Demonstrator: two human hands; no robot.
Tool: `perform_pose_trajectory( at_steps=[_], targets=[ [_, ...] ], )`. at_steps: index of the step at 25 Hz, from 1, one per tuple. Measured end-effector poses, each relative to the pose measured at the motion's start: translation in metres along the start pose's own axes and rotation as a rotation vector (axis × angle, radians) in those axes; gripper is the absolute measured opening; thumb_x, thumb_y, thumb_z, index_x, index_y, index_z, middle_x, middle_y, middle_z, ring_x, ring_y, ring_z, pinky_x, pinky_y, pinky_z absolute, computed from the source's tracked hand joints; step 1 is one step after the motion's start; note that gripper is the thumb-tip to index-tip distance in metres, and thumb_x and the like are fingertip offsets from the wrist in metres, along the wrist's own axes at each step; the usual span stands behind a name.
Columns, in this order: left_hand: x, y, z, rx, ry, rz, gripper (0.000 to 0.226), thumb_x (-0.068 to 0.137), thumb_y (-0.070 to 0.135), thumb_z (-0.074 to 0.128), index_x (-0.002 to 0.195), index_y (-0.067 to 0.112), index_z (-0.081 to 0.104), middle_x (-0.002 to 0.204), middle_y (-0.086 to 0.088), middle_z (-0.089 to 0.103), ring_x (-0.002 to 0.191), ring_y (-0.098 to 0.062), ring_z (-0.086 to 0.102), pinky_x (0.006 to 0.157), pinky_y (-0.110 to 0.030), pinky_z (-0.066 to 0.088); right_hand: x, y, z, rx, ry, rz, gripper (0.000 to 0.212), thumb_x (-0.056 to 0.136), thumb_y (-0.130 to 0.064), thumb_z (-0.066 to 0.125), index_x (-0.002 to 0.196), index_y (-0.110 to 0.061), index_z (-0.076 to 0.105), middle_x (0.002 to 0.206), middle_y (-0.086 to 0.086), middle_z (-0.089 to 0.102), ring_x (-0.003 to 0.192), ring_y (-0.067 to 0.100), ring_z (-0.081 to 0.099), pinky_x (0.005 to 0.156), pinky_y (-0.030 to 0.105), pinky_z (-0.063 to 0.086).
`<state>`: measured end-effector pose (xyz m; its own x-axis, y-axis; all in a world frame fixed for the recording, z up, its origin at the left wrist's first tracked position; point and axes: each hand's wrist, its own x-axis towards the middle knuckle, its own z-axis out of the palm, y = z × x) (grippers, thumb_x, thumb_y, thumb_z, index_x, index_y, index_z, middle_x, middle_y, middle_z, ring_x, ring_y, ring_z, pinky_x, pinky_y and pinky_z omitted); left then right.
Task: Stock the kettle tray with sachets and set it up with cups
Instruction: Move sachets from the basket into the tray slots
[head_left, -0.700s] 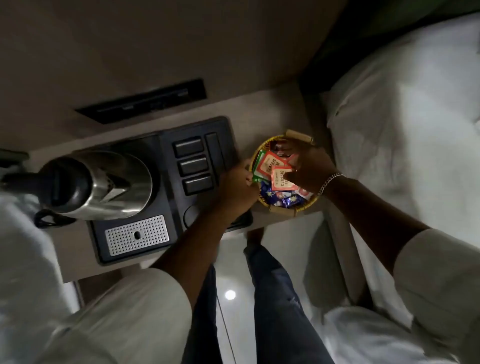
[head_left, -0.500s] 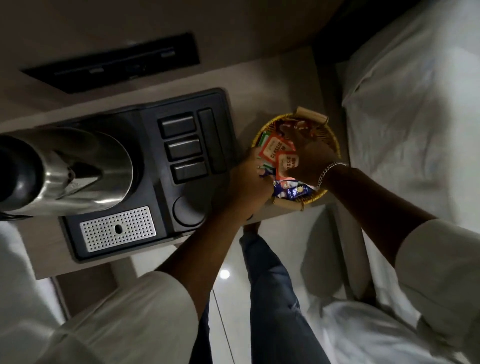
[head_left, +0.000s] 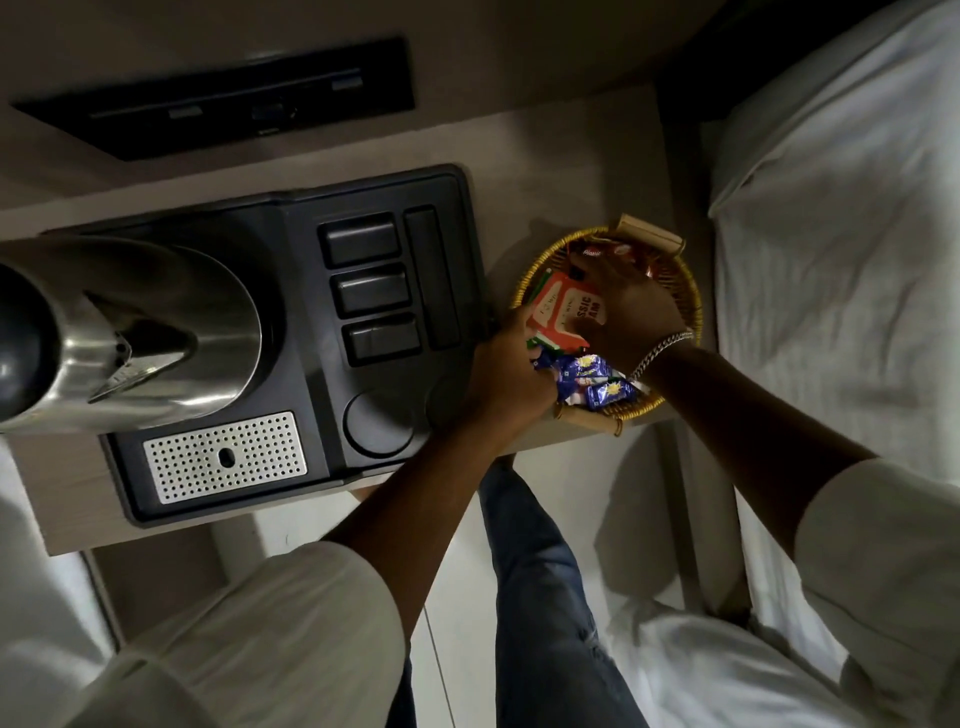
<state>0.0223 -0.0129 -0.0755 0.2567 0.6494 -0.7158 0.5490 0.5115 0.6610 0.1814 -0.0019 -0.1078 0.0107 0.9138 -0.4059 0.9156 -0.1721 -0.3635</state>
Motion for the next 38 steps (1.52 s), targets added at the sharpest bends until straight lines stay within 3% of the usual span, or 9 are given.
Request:
perform_pose_trajectory(
  at_steps=[6, 11, 15, 19, 23, 27, 32, 35, 38],
  targets=[
    [-0.003, 0.000, -0.003, -0.111, 0.023, -0.023, 0.070, 0.084, -0.004, 0.062, 0.144, 0.015, 0.030, 0.141, -0.011, 0.050, 0.123, -0.023, 0.055, 0.089, -0.032, 0.051, -0.004, -0.003, -0.012, 0.118, 0.072, 0.081, 0.022, 0.081, -0.026, 0.069, 0.096, -0.010, 0.067, 0.100, 0.009, 0.069, 0.085, 0.020, 0.061, 0.066, 0.016, 0.038],
    [-0.004, 0.011, -0.015, -0.190, 0.230, 0.100, 0.045, 0.084, 0.008, 0.068, 0.126, 0.009, 0.053, 0.123, -0.013, 0.064, 0.107, -0.024, 0.065, 0.083, -0.032, 0.056, -0.006, -0.020, -0.040, 0.449, 0.068, 0.112, 0.022, 0.080, -0.027, 0.070, 0.090, -0.007, 0.068, 0.090, 0.004, 0.071, 0.079, 0.012, 0.068, 0.068, 0.027, 0.055],
    [0.006, 0.002, -0.055, -0.295, 0.447, 0.165, 0.017, 0.086, 0.013, 0.066, 0.102, 0.009, 0.063, 0.100, -0.010, 0.071, 0.089, -0.019, 0.070, 0.073, -0.034, 0.061, 0.017, -0.067, -0.034, 0.707, 0.021, 0.076, 0.023, 0.078, -0.023, 0.072, 0.085, -0.003, 0.065, 0.072, -0.006, 0.065, 0.054, -0.009, 0.061, 0.049, 0.006, 0.044],
    [0.018, -0.021, -0.111, -0.182, 0.700, 0.240, 0.010, 0.085, 0.013, 0.068, 0.088, 0.003, 0.068, 0.087, -0.012, 0.072, 0.078, -0.017, 0.068, 0.062, -0.007, 0.049, 0.055, -0.118, -0.013, 0.781, -0.042, 0.040, 0.011, 0.078, -0.014, 0.073, 0.084, -0.010, 0.065, 0.084, 0.012, 0.071, 0.067, 0.011, 0.068, 0.056, 0.025, 0.054],
    [0.043, -0.038, -0.155, -0.128, 0.872, 0.272, 0.015, 0.085, 0.013, 0.066, 0.091, 0.000, 0.072, 0.091, -0.017, 0.074, 0.084, -0.022, 0.071, 0.073, -0.027, 0.058, 0.089, -0.162, 0.010, 0.770, 0.072, 0.003, 0.032, 0.075, -0.004, 0.073, 0.067, -0.027, 0.054, 0.088, 0.015, 0.067, 0.086, 0.026, 0.070, 0.069, 0.041, 0.059],
    [0.064, -0.043, -0.160, -0.033, 0.889, 0.212, 0.017, 0.089, 0.011, 0.062, 0.102, 0.002, 0.069, 0.104, -0.015, 0.073, 0.096, -0.022, 0.069, 0.081, -0.030, 0.058, 0.112, -0.171, 0.031, 0.685, 0.176, 0.034, 0.017, 0.073, -0.002, 0.070, 0.088, -0.008, 0.064, 0.090, 0.012, 0.068, 0.089, 0.027, 0.069, 0.070, 0.035, 0.059],
    [0.072, -0.048, -0.165, 0.082, 0.887, 0.151, 0.023, 0.091, 0.007, 0.052, 0.108, 0.003, 0.066, 0.111, -0.016, 0.070, 0.103, -0.023, 0.067, 0.085, -0.026, 0.054, 0.106, -0.170, 0.039, 0.672, 0.147, 0.057, 0.050, 0.078, -0.002, 0.067, 0.125, -0.007, 0.051, 0.113, 0.012, 0.067, 0.098, 0.019, 0.067, 0.075, 0.027, 0.058],
    [0.064, -0.044, -0.164, 0.115, 0.900, 0.147, 0.025, 0.093, 0.005, 0.047, 0.110, 0.002, 0.064, 0.110, -0.016, 0.070, 0.102, -0.023, 0.067, 0.079, -0.011, 0.045, 0.088, -0.149, 0.025, 0.707, 0.269, 0.086, 0.057, 0.077, -0.005, 0.069, 0.130, -0.015, 0.047, 0.121, 0.005, 0.063, 0.088, 0.007, 0.066, 0.072, 0.016, 0.055],
    [0.050, -0.039, -0.153, 0.062, 0.886, 0.165, 0.020, 0.087, 0.000, 0.051, 0.101, 0.000, 0.066, 0.100, -0.019, 0.072, 0.095, -0.026, 0.068, 0.069, -0.001, 0.039, 0.059, -0.111, 0.007, 0.767, 0.346, 0.159, 0.047, 0.078, -0.004, 0.068, 0.122, -0.011, 0.053, 0.116, 0.009, 0.066, 0.082, 0.014, 0.068, 0.073, 0.026, 0.056]
  ],
)
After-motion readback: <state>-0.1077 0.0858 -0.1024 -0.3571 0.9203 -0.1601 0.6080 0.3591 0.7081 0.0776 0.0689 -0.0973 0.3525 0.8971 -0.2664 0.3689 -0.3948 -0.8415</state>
